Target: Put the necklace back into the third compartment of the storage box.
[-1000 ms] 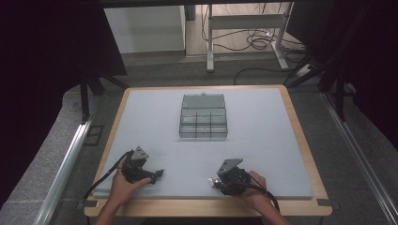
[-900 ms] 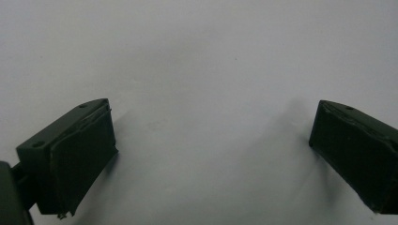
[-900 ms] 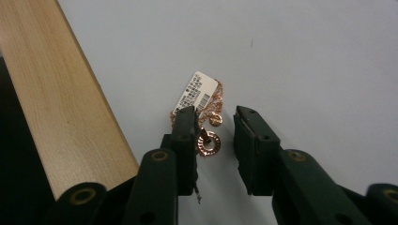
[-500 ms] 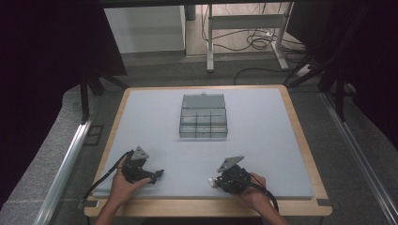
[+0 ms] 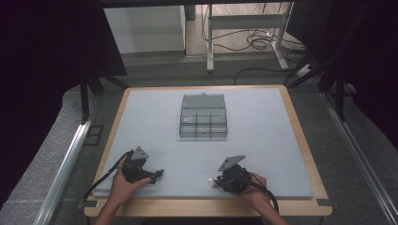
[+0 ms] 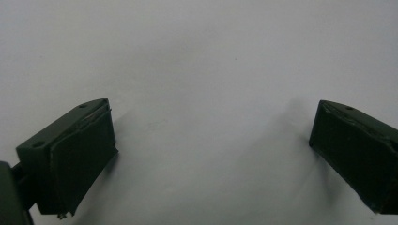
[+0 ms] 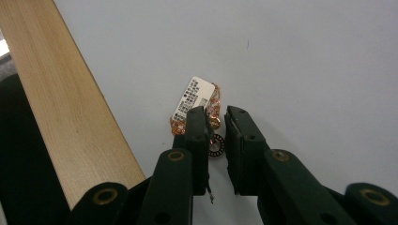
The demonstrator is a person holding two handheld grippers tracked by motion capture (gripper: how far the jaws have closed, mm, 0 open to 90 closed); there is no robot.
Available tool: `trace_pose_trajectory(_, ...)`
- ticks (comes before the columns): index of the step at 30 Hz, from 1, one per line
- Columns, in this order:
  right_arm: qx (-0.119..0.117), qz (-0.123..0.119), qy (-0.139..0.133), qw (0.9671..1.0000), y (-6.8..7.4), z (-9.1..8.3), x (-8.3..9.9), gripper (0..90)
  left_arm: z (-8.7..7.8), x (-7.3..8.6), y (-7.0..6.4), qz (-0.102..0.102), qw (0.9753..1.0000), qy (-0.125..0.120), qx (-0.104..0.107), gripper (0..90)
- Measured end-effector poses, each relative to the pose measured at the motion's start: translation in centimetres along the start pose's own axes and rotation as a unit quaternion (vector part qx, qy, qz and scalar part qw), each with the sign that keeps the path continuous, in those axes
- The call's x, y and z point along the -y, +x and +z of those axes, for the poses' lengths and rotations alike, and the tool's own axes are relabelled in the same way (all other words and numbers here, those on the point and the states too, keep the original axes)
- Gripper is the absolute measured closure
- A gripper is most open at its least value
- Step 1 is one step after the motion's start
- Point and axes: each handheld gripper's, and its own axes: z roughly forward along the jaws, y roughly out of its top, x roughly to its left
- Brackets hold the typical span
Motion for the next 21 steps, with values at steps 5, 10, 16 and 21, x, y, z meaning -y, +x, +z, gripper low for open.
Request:
trace_pose_trajectory(5, -0.003, 0.007, -0.015, 0.9999, -0.2, -0.6, -0.1, 77.9, 0.0, 0.0, 0.0, 0.0, 1.0, 0.0, 0.0, 0.3)
trace_pose_trajectory(10, -0.008, 0.017, -0.029, 0.9994, -0.6, -1.3, -0.2, 77.9, 0.0, 0.0, 0.0, 0.0, 1.0, 0.0, 0.0, 0.3)
trace_pose_trajectory(16, -0.006, 0.027, -0.052, 0.9983, -1.1, -2.4, -0.5, 78.0, 0.0, 0.0, 0.0, 0.0, 1.0, 0.0, 0.0, 0.3)
trace_pose_trajectory(21, -0.005, 0.028, -0.065, 0.9975, -1.3, -3.2, -0.7, 78.0, 0.0, 0.0, 0.0, 0.0, 1.0, 0.0, 0.001, 0.3)
